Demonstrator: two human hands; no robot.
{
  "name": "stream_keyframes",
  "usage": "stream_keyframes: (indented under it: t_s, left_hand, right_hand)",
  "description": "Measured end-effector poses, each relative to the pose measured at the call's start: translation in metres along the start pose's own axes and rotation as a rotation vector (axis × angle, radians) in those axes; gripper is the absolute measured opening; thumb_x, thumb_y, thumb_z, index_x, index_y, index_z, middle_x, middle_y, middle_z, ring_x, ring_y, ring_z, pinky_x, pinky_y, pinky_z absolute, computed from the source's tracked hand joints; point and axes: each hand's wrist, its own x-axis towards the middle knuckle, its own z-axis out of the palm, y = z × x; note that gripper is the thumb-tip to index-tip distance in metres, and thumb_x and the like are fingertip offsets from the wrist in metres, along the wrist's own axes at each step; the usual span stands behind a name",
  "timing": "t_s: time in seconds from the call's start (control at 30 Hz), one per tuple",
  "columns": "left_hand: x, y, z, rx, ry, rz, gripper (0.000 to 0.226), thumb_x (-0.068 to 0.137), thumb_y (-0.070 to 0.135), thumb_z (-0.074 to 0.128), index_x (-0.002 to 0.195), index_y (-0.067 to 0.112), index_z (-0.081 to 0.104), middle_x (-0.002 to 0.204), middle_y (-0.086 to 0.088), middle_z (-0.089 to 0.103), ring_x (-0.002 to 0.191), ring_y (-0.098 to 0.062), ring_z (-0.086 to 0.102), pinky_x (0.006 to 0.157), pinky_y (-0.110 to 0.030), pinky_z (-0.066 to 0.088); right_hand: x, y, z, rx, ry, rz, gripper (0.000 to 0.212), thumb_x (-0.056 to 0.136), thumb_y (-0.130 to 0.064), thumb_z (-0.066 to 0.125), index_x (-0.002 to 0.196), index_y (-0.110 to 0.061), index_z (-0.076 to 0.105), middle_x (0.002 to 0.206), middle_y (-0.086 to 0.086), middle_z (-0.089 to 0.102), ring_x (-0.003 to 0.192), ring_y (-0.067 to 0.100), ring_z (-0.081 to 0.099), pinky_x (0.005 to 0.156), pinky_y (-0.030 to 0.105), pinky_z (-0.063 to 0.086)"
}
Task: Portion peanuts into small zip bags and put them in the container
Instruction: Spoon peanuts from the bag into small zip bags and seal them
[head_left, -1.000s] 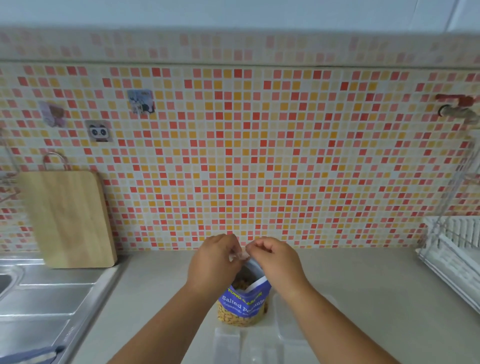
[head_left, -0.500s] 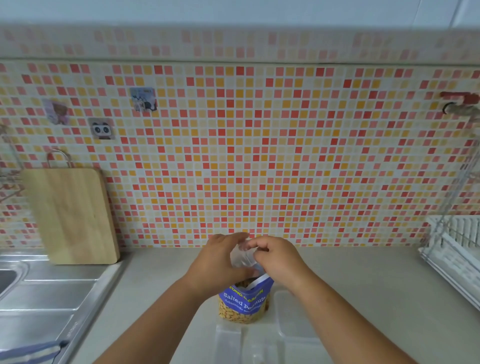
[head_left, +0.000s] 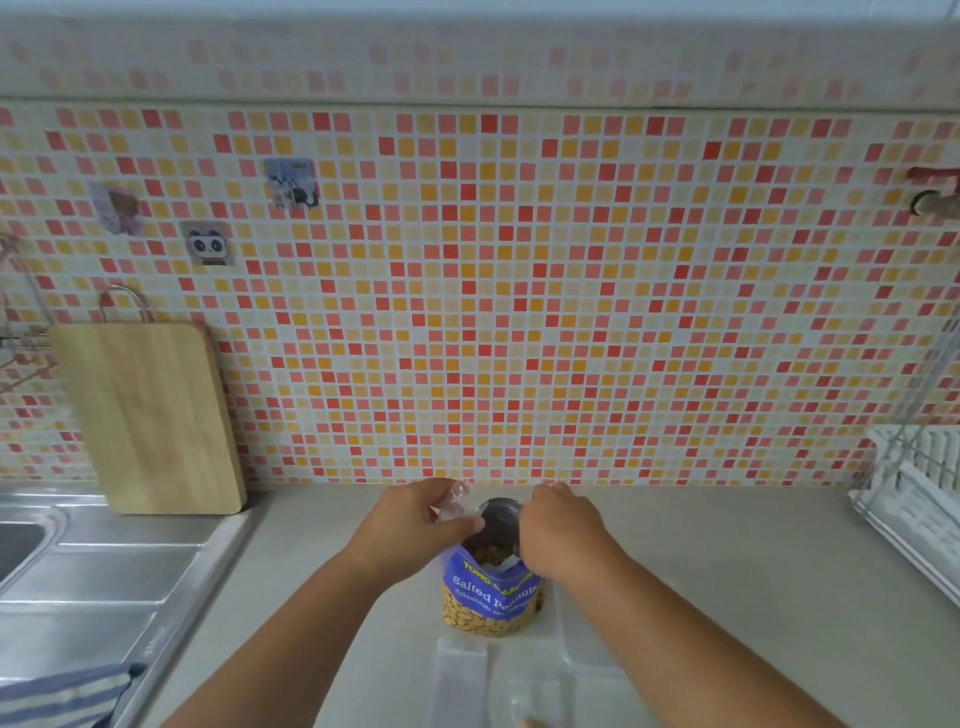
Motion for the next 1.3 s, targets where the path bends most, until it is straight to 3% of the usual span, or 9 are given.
stream_keyframes:
  t_s: [0.3, 0.47, 0.73, 0.83, 0.93, 1.07, 1.17, 1.23, 1.3]
  left_hand:
    - [0.001, -0.008, 0.007, 0.088, -0.073, -0.058, 0.048, 0.083, 0.051, 0.06, 0.123, 0.025, 0.056, 0.118, 0.005, 0.065, 0.092, -0.011, 0.056, 0.079, -0.025, 0.047]
    - [0.002, -0.01, 0.008, 0.106, -0.092, -0.047, 0.046, 0.083, 0.051, 0.059, 0.122, 0.025, 0.056, 0.114, 0.003, 0.066, 0.091, -0.012, 0.057, 0.076, -0.025, 0.048]
    - [0.004, -0.013, 0.009, 0.075, -0.085, -0.058, 0.049, 0.079, 0.052, 0.063, 0.12, 0.025, 0.059, 0.099, 0.002, 0.069, 0.088, -0.014, 0.063, 0.082, -0.03, 0.054]
    - [0.004, -0.012, 0.009, 0.078, -0.099, -0.052, 0.049, 0.08, 0.052, 0.063, 0.12, 0.024, 0.058, 0.099, 0.002, 0.068, 0.089, -0.014, 0.063, 0.083, -0.03, 0.053]
    - [0.004, -0.01, 0.009, 0.07, -0.101, -0.06, 0.047, 0.08, 0.051, 0.063, 0.119, 0.024, 0.059, 0.101, 0.002, 0.068, 0.089, -0.014, 0.062, 0.083, -0.03, 0.053]
    - [0.005, -0.01, 0.009, 0.066, -0.121, -0.088, 0.051, 0.081, 0.052, 0.061, 0.123, 0.024, 0.056, 0.11, 0.002, 0.066, 0.095, -0.014, 0.06, 0.082, -0.026, 0.051]
    - [0.006, -0.014, 0.006, -0.001, -0.097, -0.099, 0.04, 0.082, 0.054, 0.059, 0.107, 0.022, 0.062, 0.1, 0.003, 0.067, 0.092, -0.015, 0.061, 0.08, -0.029, 0.051]
    - [0.006, -0.014, 0.002, -0.058, -0.03, -0.109, 0.038, 0.083, 0.053, 0.059, 0.096, 0.018, 0.062, 0.092, 0.002, 0.067, 0.086, -0.016, 0.062, 0.076, -0.032, 0.051]
    - [0.007, -0.012, -0.003, -0.091, 0.003, -0.113, 0.036, 0.083, 0.051, 0.06, 0.101, 0.02, 0.061, 0.094, 0.005, 0.065, 0.084, -0.012, 0.061, 0.07, -0.025, 0.048]
  right_hand:
    - [0.011, -0.006, -0.001, -0.142, -0.074, 0.06, 0.05, 0.09, -0.018, 0.057, 0.137, -0.01, 0.044, 0.134, 0.01, 0.043, 0.124, 0.027, 0.042, 0.098, 0.033, 0.04]
    - [0.01, -0.003, -0.011, 0.033, -0.026, 0.062, 0.037, 0.088, -0.007, 0.053, 0.125, -0.009, 0.049, 0.111, 0.008, 0.058, 0.108, 0.027, 0.057, 0.077, 0.032, 0.044]
    - [0.02, -0.022, 0.014, 0.138, -0.29, 0.179, 0.045, 0.088, -0.013, 0.058, 0.132, -0.006, 0.048, 0.129, 0.01, 0.055, 0.116, 0.026, 0.056, 0.087, 0.029, 0.045]
    - [0.022, -0.026, 0.024, 0.271, -0.146, 0.132, 0.028, 0.092, -0.014, 0.048, 0.117, -0.005, 0.058, 0.118, 0.013, 0.062, 0.109, 0.03, 0.06, 0.081, 0.033, 0.045]
    - [0.026, -0.023, 0.023, 0.326, -0.169, 0.252, 0.034, 0.089, -0.022, 0.055, 0.121, -0.009, 0.056, 0.118, 0.008, 0.062, 0.105, 0.026, 0.061, 0.077, 0.03, 0.044]
    - [0.031, -0.003, 0.019, 0.493, -0.091, 0.312, 0.023, 0.09, -0.019, 0.05, 0.105, -0.009, 0.063, 0.083, 0.004, 0.059, 0.076, 0.021, 0.058, 0.059, 0.025, 0.043]
    - [0.034, 0.015, 0.019, 0.503, -0.138, 0.262, 0.029, 0.085, -0.016, 0.049, 0.108, -0.01, 0.067, 0.104, 0.008, 0.069, 0.096, 0.025, 0.065, 0.08, 0.033, 0.054]
    - [0.034, 0.022, 0.01, 0.37, -0.279, 0.243, 0.035, 0.089, -0.014, 0.051, 0.122, -0.015, 0.063, 0.123, 0.007, 0.064, 0.111, 0.025, 0.061, 0.093, 0.032, 0.048]
    - [0.031, 0.026, -0.002, 0.226, -0.377, 0.215, 0.041, 0.093, -0.012, 0.049, 0.133, -0.02, 0.054, 0.134, 0.005, 0.056, 0.121, 0.025, 0.054, 0.099, 0.032, 0.043]
